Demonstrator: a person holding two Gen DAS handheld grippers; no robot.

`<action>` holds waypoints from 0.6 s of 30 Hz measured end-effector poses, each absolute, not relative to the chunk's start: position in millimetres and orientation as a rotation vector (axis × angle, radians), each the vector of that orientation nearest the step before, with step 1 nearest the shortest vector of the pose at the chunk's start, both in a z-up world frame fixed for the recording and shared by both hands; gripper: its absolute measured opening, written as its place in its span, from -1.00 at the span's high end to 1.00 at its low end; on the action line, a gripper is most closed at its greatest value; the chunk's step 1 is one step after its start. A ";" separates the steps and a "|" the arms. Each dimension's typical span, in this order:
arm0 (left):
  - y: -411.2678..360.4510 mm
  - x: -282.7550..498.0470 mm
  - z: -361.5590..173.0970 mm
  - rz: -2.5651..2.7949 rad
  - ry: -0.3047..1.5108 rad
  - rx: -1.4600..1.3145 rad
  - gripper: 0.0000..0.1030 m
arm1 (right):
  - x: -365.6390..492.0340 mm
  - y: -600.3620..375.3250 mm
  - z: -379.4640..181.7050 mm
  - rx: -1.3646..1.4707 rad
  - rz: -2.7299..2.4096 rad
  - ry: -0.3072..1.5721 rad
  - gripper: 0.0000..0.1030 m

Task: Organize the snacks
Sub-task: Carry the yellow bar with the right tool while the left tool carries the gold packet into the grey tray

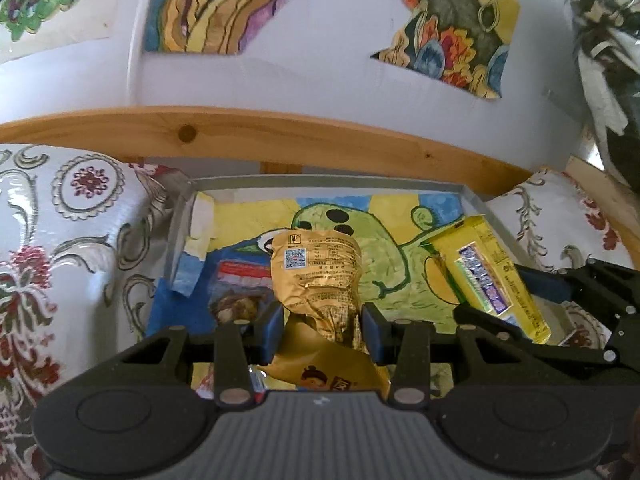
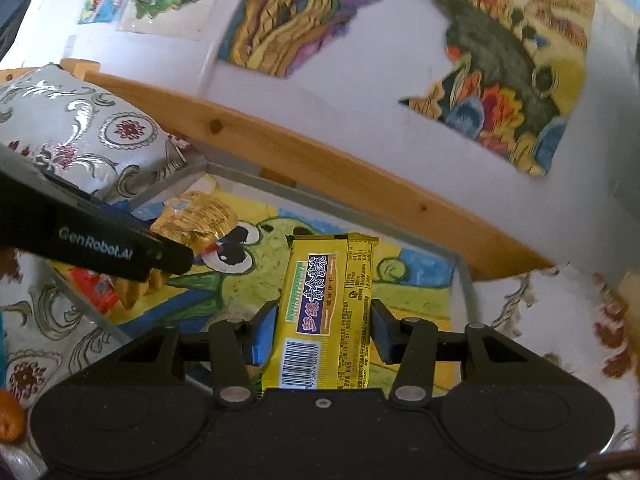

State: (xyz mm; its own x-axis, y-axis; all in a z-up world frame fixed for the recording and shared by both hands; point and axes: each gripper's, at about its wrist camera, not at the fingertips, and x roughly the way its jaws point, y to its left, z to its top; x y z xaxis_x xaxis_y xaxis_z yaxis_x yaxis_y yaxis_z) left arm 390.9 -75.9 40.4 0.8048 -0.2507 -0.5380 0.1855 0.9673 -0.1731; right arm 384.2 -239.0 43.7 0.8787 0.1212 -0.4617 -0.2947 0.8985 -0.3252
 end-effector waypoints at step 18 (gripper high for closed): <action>-85.1 409.6 17.3 -0.226 0.689 -0.099 0.06 | 397.5 -240.1 21.7 -0.357 0.199 0.464 0.03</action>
